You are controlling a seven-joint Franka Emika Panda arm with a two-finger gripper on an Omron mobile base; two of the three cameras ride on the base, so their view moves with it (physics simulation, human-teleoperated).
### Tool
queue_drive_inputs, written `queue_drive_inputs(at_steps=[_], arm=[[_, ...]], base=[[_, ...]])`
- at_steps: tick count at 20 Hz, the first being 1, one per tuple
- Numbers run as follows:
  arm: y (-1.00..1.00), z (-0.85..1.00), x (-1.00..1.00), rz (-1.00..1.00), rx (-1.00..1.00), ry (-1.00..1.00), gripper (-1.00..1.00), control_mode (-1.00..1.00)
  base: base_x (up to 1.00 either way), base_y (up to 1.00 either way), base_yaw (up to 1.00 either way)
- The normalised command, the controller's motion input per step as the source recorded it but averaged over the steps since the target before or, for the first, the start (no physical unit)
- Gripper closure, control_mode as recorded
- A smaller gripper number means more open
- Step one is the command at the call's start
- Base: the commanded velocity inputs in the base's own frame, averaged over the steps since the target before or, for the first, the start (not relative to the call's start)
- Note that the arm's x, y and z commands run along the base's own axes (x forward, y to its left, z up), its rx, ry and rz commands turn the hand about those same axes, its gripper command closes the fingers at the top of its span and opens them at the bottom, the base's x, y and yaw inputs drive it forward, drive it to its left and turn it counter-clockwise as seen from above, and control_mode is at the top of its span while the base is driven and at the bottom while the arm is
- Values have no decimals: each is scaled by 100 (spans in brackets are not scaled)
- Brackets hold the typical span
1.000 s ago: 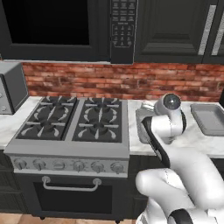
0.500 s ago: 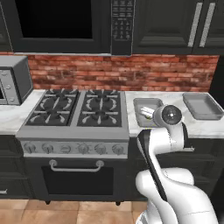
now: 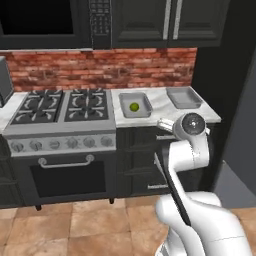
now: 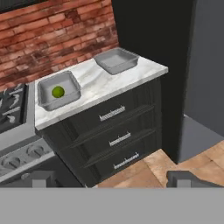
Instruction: Place one lime and one fish in each tupperware on the nearby counter, to pack two identical lunches.
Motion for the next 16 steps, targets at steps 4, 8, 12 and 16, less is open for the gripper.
queue_drive_inputs(at_steps=[4,8,12,16], arm=[[0,0,0,0,0,0,-100,100],[0,0,0,0,0,0,-100,100],[0,0,0,0,0,0,-100,100],[0,0,0,0,0,0,-100,100]], base=[[-100,-34,-24],[-100,-51,-25],[-100,-94,-22],[-55,-100,-4]])
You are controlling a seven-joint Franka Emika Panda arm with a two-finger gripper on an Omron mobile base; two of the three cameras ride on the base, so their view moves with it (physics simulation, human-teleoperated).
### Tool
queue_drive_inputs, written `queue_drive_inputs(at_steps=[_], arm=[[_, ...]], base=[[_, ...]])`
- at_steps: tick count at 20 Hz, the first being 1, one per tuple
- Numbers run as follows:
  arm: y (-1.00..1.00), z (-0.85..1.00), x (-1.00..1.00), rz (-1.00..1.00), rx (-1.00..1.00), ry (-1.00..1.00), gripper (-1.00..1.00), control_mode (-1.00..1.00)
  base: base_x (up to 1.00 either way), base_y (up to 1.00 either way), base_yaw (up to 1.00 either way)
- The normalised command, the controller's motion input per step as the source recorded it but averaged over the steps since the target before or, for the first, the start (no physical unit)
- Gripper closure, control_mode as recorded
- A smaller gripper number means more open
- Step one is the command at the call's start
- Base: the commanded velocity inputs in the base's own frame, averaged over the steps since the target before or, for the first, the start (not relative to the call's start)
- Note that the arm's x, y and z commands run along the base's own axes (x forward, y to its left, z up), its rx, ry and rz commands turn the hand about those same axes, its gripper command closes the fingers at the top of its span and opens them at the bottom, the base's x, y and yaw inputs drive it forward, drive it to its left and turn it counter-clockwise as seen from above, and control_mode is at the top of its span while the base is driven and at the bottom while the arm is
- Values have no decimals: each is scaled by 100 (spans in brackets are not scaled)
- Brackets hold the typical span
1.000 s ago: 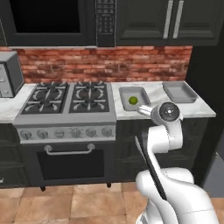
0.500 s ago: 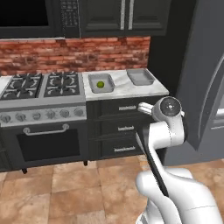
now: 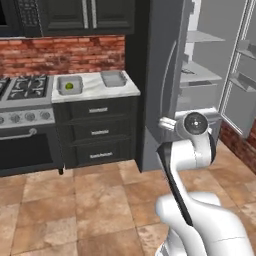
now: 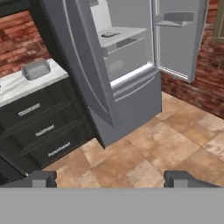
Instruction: Place one lime and one fish in each tupperware on the nearby counter, to pack two identical lunches.
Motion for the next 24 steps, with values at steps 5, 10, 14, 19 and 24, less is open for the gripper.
queue_drive_inputs(at_steps=[5,10,14,19,24], arm=[[0,0,0,0,0,0,-100,100],[0,0,0,0,0,0,-100,100],[0,0,0,0,0,0,-100,100],[0,0,0,0,0,0,-100,100],[0,0,0,0,0,0,-100,100]], base=[[2,-100,16],[58,-100,17],[100,-95,4],[100,-74,0],[100,-24,1]])
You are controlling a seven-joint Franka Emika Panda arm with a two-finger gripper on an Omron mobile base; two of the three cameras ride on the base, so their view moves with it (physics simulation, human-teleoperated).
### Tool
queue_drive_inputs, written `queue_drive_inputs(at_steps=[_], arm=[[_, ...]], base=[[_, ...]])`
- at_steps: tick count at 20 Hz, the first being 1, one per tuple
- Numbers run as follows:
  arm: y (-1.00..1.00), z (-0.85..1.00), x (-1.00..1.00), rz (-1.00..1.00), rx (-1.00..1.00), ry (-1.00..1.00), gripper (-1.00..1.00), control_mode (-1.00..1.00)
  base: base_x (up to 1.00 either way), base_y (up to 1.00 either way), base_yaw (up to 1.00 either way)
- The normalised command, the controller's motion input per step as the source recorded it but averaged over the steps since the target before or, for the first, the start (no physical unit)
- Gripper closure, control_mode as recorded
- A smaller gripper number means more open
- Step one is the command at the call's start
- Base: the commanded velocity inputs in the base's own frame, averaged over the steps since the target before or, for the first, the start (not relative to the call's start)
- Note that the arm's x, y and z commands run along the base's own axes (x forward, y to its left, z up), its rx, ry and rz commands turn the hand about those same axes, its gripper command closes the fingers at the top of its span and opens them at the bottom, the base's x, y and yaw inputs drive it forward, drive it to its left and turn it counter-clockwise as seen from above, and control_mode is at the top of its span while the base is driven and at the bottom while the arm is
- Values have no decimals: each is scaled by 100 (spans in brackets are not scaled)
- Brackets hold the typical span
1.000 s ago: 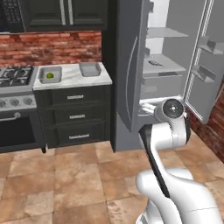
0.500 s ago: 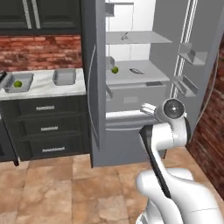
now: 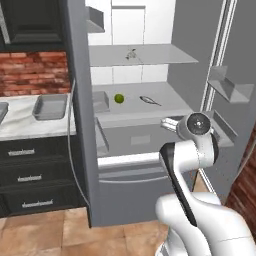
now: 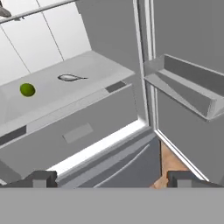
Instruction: Place one lime and one fish in each tupperware on the nearby counter, to pack two identical lunches.
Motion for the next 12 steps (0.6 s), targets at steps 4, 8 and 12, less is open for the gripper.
queue_drive_inputs(at_steps=[4,8,12], arm=[[0,0,0,0,0,0,-100,100],[0,0,0,0,0,0,-100,100],[0,0,0,0,0,0,-100,100]], base=[[100,1,6],[100,0,10],[100,0,11]])
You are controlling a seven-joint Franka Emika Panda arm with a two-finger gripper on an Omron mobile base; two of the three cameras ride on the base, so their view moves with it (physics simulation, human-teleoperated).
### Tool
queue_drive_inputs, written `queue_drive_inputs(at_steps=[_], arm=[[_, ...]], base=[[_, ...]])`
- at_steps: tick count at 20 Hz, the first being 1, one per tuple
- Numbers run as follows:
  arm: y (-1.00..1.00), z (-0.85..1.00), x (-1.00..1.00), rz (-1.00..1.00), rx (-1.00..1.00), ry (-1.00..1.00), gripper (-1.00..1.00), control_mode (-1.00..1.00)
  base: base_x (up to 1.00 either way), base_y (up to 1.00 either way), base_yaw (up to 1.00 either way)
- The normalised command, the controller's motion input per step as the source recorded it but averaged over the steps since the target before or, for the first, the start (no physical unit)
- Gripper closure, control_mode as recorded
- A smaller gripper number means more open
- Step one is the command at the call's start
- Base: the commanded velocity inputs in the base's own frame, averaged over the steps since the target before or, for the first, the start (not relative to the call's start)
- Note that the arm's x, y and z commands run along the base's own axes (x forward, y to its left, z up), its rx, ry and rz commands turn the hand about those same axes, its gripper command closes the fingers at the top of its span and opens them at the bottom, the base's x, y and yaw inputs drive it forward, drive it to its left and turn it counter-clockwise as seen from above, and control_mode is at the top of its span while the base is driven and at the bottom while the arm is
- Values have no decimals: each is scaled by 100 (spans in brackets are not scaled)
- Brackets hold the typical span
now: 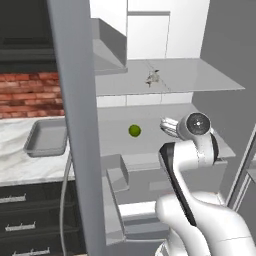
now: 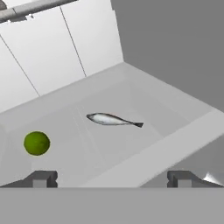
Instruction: Place one lime and one fish in each tupperware on the nearby counter, to pack two identical lunches.
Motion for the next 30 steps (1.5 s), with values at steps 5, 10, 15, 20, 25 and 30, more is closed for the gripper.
queue_drive_inputs(at_steps=[5,10,15,20,25,30], arm=[[0,37,22,4,6,10,-100,-100],[3,100,17,16,13,13,-100,-100],[23,97,-1,22,3,-1,-100,-100],[14,33,-4,11,0,-13,-100,-100],[3,12,5,2,-1,-5,-100,-100],[8,7,48,0,-2,-2,-100,-100]], base=[[55,0,5],[0,0,0],[0,0,0],[0,0,0],[0,0,0],[0,0,0]])
